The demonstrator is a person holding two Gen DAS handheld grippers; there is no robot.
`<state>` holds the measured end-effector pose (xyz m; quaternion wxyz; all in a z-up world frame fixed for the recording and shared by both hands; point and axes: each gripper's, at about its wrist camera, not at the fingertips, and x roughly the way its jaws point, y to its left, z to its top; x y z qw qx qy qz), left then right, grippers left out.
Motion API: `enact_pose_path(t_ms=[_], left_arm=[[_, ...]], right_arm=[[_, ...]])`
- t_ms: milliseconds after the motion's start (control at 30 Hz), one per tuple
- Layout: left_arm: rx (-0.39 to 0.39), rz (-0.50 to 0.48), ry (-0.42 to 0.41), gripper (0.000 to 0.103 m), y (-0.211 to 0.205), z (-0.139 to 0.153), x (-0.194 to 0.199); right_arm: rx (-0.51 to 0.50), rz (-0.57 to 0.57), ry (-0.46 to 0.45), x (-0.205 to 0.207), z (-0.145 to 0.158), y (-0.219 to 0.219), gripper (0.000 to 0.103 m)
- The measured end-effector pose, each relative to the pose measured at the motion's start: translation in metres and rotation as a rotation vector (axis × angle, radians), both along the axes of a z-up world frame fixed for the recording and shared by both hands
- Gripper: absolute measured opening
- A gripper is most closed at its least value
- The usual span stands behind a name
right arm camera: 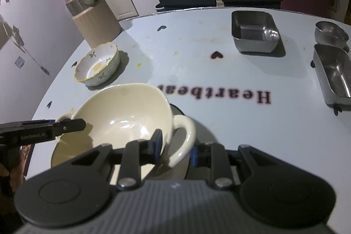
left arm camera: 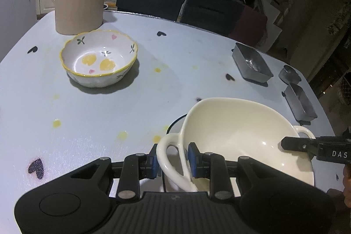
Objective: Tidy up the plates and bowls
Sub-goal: 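Lower the cream bowl onto the ginkgo-leaf plate with both grippers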
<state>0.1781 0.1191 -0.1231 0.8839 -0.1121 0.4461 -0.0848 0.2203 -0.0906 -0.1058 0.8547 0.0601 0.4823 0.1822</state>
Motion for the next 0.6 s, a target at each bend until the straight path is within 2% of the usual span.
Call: enact_pose_path(t_ms=[600], left_arm=[[-0.012, -0.001, 0.065, 0.032, 0.006, -0.021, 0.011]], right_arm=[[-0.049, 0.009, 0.034, 0.008, -0.008, 0.013, 0.031]])
